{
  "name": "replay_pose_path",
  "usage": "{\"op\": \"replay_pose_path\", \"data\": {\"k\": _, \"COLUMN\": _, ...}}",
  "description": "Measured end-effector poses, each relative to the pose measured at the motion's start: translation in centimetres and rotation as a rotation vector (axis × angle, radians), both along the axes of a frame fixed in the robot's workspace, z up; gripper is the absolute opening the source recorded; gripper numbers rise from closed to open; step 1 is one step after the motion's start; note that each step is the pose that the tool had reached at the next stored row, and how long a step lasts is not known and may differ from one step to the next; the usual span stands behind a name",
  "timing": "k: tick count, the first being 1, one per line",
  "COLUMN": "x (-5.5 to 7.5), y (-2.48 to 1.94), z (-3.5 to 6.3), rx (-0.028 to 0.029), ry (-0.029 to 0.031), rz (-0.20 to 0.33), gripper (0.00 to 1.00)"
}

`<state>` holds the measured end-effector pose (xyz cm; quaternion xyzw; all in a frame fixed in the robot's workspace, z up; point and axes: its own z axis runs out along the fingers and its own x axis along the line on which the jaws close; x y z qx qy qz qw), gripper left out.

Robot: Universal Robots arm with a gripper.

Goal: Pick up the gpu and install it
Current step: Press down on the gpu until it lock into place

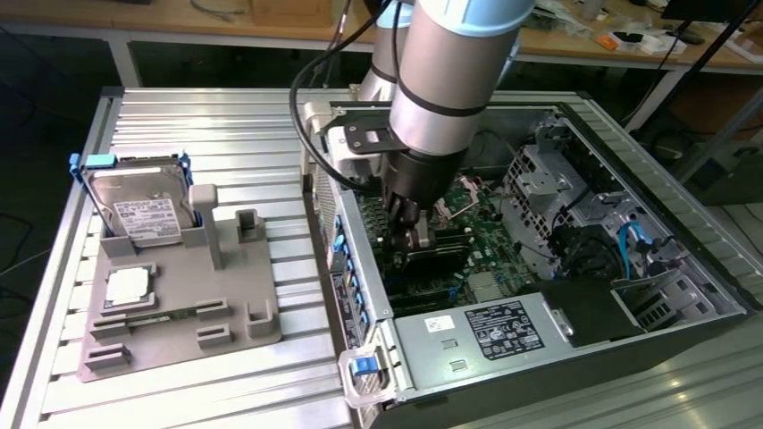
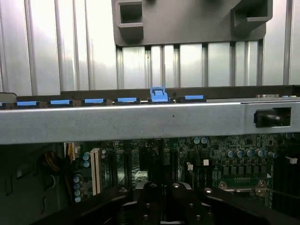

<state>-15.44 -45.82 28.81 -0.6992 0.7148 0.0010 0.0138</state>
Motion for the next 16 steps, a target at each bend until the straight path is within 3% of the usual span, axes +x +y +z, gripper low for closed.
{"op": "replay_pose_path", "data": {"k": 7, "x": -2.2, "y": 0.32, "z": 0.01, "rx": -0.0002, "ry": -0.0031, "rz": 0.0, "gripper": 0.11}}
{"op": "replay_pose_path", "data": {"k": 16, "x": -3.4, "y": 0.64, "z": 0.0, "rx": 0.0, "ry": -0.0036, "rz": 0.0, "gripper": 0.11}}
